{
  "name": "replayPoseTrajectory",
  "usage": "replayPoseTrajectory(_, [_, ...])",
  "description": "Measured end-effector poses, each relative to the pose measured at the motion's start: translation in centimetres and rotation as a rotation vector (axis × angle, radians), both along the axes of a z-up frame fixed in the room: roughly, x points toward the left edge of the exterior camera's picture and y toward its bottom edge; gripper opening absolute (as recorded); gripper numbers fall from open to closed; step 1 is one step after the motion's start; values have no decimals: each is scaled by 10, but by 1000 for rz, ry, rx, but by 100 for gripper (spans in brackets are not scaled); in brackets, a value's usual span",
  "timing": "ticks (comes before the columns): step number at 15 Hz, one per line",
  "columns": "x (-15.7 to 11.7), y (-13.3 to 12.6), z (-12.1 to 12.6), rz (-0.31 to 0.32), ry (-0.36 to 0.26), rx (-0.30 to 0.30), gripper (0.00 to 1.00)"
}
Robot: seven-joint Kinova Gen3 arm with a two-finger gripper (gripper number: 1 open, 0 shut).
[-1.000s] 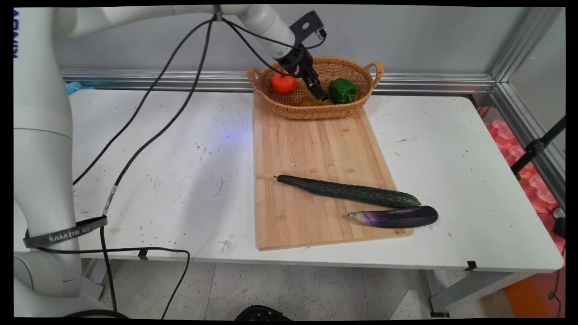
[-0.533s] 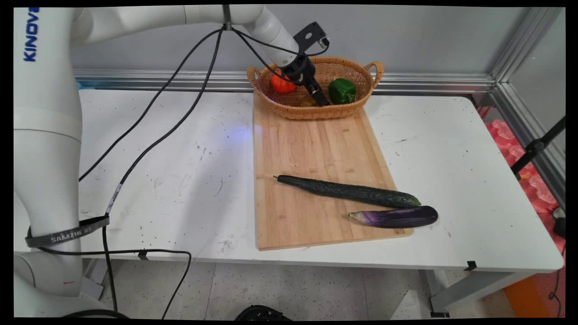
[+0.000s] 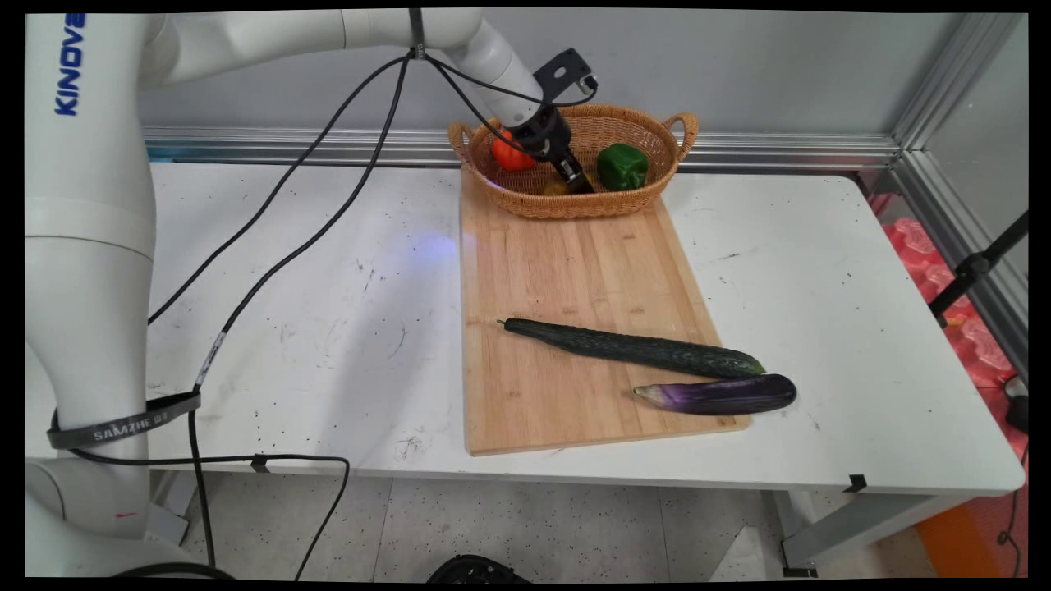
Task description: Place the picked object on the cutting board
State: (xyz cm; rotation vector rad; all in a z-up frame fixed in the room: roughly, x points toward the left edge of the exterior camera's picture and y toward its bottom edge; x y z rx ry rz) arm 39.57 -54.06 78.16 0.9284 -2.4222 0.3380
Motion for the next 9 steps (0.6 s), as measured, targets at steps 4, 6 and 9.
replayPoseTrajectory(4, [-4, -2, 6, -6, 8, 1, 0])
replayPoseTrajectory(6, [-7, -4, 14, -11, 15, -8, 0])
replayPoseTrajectory(9, [-16, -5, 37, -28, 23, -37, 0])
